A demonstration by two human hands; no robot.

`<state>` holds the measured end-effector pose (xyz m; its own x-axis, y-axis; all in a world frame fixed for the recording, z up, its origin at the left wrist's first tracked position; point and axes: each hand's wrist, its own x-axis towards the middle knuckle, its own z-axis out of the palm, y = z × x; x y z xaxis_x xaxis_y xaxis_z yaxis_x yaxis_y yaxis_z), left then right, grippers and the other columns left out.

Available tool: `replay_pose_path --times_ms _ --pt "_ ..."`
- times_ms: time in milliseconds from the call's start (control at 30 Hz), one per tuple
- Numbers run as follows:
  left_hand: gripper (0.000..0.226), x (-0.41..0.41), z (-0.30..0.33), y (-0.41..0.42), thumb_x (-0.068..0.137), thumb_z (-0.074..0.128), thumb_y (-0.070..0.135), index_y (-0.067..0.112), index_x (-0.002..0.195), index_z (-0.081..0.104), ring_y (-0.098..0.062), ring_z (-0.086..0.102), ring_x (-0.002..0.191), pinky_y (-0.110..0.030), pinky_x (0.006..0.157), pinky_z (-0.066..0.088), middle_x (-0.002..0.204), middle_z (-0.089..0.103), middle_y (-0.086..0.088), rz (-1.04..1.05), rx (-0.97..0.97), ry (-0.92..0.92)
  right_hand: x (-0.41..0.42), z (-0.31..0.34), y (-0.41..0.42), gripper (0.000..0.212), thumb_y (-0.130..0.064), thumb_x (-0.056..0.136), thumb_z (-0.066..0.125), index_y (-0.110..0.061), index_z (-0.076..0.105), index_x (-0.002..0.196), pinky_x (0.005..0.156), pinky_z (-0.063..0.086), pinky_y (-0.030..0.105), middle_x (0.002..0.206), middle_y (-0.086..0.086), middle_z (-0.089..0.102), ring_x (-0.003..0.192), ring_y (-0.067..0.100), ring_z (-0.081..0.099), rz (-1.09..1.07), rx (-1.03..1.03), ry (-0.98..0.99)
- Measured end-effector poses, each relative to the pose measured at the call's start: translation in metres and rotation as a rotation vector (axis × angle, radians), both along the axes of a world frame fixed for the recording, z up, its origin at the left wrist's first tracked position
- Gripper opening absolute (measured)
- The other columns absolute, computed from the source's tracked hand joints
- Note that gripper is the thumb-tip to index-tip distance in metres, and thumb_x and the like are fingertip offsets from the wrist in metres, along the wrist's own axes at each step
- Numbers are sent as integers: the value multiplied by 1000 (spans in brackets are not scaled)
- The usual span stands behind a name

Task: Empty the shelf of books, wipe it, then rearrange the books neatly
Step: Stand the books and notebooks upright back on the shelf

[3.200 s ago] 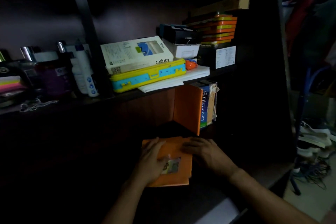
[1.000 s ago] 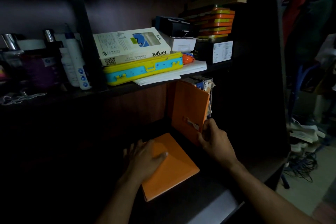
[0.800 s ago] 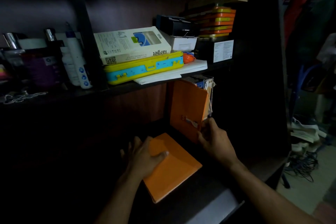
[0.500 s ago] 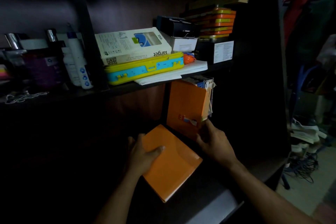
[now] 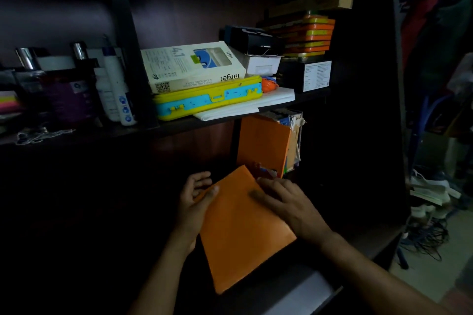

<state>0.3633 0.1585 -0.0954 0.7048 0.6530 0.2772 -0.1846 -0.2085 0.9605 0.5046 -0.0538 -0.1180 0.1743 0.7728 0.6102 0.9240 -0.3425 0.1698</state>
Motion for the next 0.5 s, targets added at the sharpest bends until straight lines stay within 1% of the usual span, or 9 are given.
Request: replay_pose_path --times_ms 67,133,200,233,267,333,400,467,500 --pt "25 1 5 -1 104 51 30 30 127 61 -12 56 125 -33 91 48 134 60 7 -62 -232 -105 -2 3 -4 41 -54 104 32 -29 49 132 93 42 34 132 5 56 120 20 48 62 148 92" --pt "31 1 8 -3 106 40 30 24 128 62 -15 57 127 -38 95 49 135 63 2 -156 -483 -221 -10 6 -8 37 -51 105 41 -22 61 115 88 42 17 107 5 69 103 4 56 119 399 266" --pt "36 1 5 -9 107 35 29 21 125 65 -18 60 125 -45 100 49 134 66 0 -237 -528 -261 -14 8 -9 43 -50 100 52 -15 69 82 69 38 1 71 -2 66 74 -7 58 27 598 436" --pt "35 1 4 -16 107 35 26 23 125 65 -16 60 126 -45 100 50 136 64 2 -272 -451 -224 -13 8 -8 49 -55 99 50 -21 60 65 55 33 5 56 -9 53 56 -4 53 -58 629 465" --pt "33 3 -2 -23 107 38 20 27 125 65 -14 58 128 -43 102 50 141 60 5 -289 -315 -151 -13 7 -6 48 -57 99 50 -27 48 62 50 27 11 51 -15 40 46 0 42 -114 631 447" --pt "42 11 -16 -33 100 55 8 39 128 60 -12 45 140 -35 110 45 154 40 10 -299 74 55 -13 7 -4 34 -38 97 60 -31 40 71 51 28 10 60 -18 36 54 -3 39 -113 631 430" --pt "64 16 -29 -37 92 69 16 50 140 45 -9 23 150 -34 120 33 163 11 17 -320 431 251 -12 7 -6 19 -24 96 63 -30 49 85 64 33 -4 74 -17 47 70 -10 45 -64 589 467" --pt "77 15 -29 -39 91 73 30 52 150 28 -2 7 150 -31 123 21 164 -11 23 -261 527 326 -13 9 -9 7 -31 98 58 -29 54 103 74 40 -1 92 -13 58 81 -13 50 -48 534 605" --pt "81 13 -25 -40 91 73 31 50 152 23 2 2 147 -26 122 16 163 -16 21 -188 524 311 -13 11 -10 15 -35 99 56 -27 55 111 76 40 0 99 -12 60 85 -12 51 -46 535 661"
